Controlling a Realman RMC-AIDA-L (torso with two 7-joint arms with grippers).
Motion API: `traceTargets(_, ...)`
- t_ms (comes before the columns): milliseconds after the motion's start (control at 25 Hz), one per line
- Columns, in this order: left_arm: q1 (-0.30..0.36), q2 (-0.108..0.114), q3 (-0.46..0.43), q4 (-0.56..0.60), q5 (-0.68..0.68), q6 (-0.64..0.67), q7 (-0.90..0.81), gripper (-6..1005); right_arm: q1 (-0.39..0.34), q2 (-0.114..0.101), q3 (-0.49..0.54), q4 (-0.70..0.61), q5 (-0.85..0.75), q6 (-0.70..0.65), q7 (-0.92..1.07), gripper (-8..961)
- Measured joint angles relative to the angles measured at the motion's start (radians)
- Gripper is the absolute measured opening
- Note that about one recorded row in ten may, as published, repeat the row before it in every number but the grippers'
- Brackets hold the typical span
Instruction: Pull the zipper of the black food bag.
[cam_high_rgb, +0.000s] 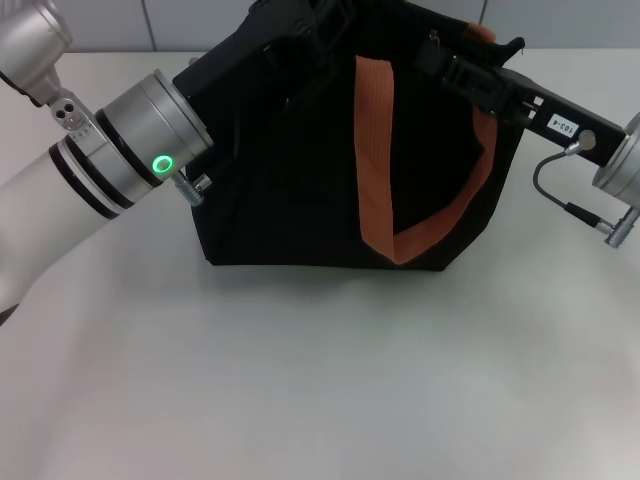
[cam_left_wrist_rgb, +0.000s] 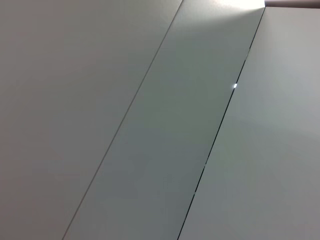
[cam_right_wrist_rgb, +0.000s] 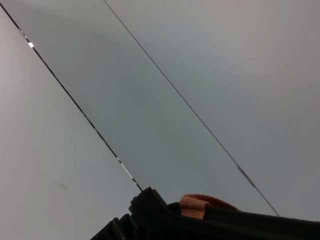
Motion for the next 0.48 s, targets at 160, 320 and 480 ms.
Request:
traceTargets(160,0.0,0.0,-0.001,-0.001,0.0,-0.001,0.009,62,0.0,0.0,0.0,0.0,0.0,0.002,0.0,225)
traceTargets(320,0.0,0.0,-0.001,-0.001,0.0,0.001,0.009,63,0.001,0.0,-0.007,0.0,0.0,0.001,-0.017,201)
traceTargets(480,0.0,0.0,-0.002,-0.001,0.0,0.002,0.01,63,-0.002,0.001,-0.002,0.004,0.0,-0.007,-0.069,178)
